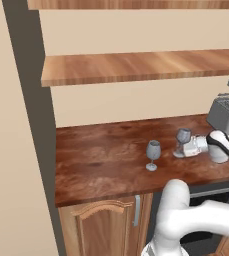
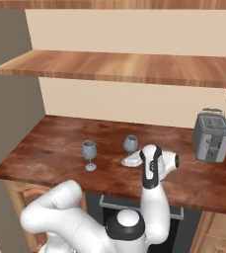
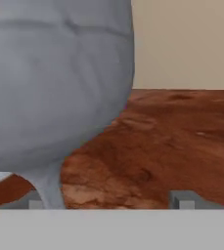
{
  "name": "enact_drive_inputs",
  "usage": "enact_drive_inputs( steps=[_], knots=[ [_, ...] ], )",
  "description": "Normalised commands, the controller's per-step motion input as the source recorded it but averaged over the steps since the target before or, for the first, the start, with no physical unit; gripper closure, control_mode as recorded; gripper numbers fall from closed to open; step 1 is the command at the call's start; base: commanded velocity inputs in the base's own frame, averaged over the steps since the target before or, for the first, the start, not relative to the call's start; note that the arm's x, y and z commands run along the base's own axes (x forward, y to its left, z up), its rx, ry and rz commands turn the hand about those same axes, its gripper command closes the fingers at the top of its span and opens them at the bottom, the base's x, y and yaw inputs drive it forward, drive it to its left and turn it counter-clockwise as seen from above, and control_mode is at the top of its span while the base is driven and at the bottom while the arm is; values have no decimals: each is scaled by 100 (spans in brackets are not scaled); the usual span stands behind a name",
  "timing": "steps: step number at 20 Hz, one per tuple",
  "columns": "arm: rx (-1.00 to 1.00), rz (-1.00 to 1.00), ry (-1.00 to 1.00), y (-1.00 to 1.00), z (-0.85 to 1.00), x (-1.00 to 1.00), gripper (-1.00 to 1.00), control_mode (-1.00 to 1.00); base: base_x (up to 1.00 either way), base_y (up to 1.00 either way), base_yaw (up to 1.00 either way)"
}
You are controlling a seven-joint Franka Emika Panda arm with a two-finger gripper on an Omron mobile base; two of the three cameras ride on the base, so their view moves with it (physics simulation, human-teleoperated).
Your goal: Retrieve the wine glasses from the counter and place one next to each plate.
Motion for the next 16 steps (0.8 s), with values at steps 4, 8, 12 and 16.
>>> enact_drive_inputs(
  steps=[4, 8, 12, 16],
  knots=[
    [-12, 0, -38, 6, 51, -24, 100, -100, 0, 0, 0],
    [-15, 0, -49, 2, 96, -55, 100, -100, 0, 0, 0],
    [-3, -2, -28, 3, 100, -45, 100, -100, 0, 0, 0],
    [0, -4, -13, 1, 100, -49, 100, -100, 0, 0, 0]
  ],
)
